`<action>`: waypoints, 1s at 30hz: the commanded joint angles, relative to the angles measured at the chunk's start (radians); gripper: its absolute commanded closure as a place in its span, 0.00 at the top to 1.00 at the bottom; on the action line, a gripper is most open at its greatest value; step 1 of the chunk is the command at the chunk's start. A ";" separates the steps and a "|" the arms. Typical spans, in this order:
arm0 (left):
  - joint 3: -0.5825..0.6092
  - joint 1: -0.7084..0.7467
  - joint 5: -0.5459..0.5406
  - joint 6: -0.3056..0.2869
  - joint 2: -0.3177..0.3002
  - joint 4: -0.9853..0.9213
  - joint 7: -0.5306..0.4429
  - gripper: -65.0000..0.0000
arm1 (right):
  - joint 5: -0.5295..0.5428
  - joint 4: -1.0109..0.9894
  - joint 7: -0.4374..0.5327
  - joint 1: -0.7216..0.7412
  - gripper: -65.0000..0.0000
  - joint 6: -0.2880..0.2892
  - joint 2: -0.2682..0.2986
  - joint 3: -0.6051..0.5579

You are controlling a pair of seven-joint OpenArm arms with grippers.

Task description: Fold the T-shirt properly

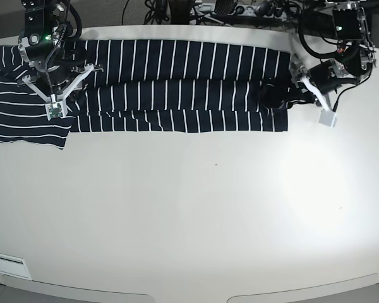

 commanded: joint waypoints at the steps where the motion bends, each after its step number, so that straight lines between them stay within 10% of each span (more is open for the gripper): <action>1: 0.024 0.019 0.008 0.034 0.021 -0.011 0.057 0.58 | -0.005 0.018 0.016 0.000 0.31 -0.003 0.010 0.006; 5: 0.024 0.019 0.008 0.034 0.036 -0.011 0.056 0.53 | -0.005 0.018 0.016 0.000 0.31 -0.002 0.010 0.006; 9: 0.022 0.019 0.051 0.038 0.035 -0.011 0.038 0.02 | -0.005 0.018 0.017 0.000 0.31 0.012 0.011 0.006; 21: -0.131 -0.020 0.063 0.057 -0.060 0.005 0.027 0.00 | 0.003 0.202 0.100 0.006 0.30 0.143 0.012 0.006; 27: -0.240 -0.020 0.057 0.057 -0.164 0.005 0.027 0.00 | -0.065 0.214 0.098 0.000 0.29 0.084 0.014 0.006; 30: -0.270 -0.019 0.047 0.057 -0.217 0.005 0.027 0.00 | -0.088 0.214 0.082 -0.007 0.13 0.063 0.014 0.006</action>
